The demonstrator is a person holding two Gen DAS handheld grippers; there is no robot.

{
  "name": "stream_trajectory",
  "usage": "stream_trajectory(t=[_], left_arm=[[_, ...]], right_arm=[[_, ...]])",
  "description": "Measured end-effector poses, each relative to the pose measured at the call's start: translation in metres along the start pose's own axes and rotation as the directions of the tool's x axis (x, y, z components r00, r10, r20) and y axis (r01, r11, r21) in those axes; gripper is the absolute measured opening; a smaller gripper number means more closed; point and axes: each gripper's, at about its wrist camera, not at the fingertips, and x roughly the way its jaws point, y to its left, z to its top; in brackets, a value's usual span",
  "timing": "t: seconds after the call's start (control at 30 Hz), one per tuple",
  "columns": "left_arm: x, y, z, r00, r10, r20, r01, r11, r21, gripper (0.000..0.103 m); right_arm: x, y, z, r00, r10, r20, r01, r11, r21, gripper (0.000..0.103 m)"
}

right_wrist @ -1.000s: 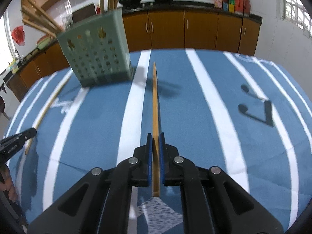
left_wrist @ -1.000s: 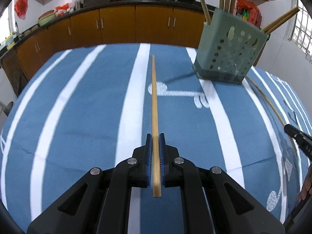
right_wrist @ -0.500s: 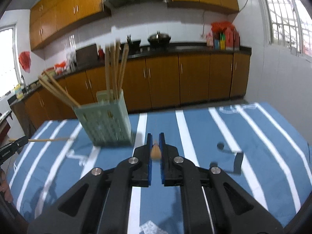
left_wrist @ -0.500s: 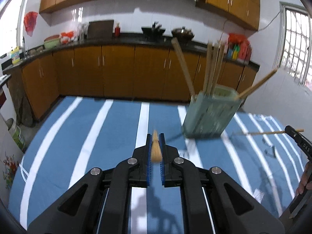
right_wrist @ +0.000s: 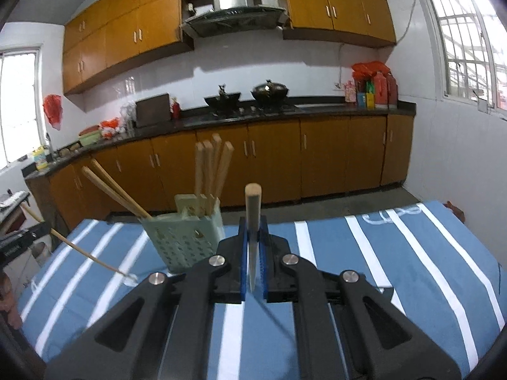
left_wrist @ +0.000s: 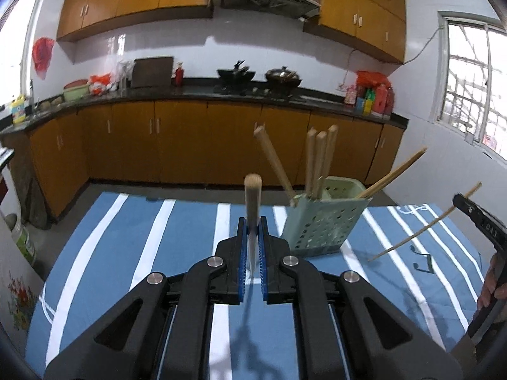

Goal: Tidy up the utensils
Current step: 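Lower both chopsticks into the green holder and open both tools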

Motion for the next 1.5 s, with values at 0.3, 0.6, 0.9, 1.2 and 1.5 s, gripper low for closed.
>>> stream_trajectory(t=[0.3,0.6,0.9,1.2,1.5], left_arm=[[-0.035,-0.028,0.039,0.986,-0.143,0.089,0.14,0.989,0.043,0.007],[-0.041,-0.052,0.081,0.958,-0.173,0.231,0.174,0.985,0.016,0.007],[-0.009,-0.069,0.094,0.951,-0.091,0.296,0.094,0.996,0.003,0.007],[0.027,-0.07,0.082,0.968,-0.087,0.236,0.094,0.995,-0.019,0.007],[0.037,-0.07,0.076,0.976,-0.087,0.199,0.092,0.996,-0.019,0.007]], right_arm=[[-0.042,0.012,0.055,0.978,0.195,0.079,-0.197,0.98,0.019,0.008],[-0.043,0.039,0.084,0.966,0.195,0.171,-0.191,0.981,-0.038,0.008],[-0.002,0.047,0.093,0.974,0.156,0.164,-0.149,0.987,-0.053,0.008],[0.046,0.05,0.08,0.986,0.158,0.055,-0.156,0.987,-0.03,0.008],[0.06,0.052,0.072,0.988,0.153,0.028,-0.153,0.988,-0.029,0.008]])
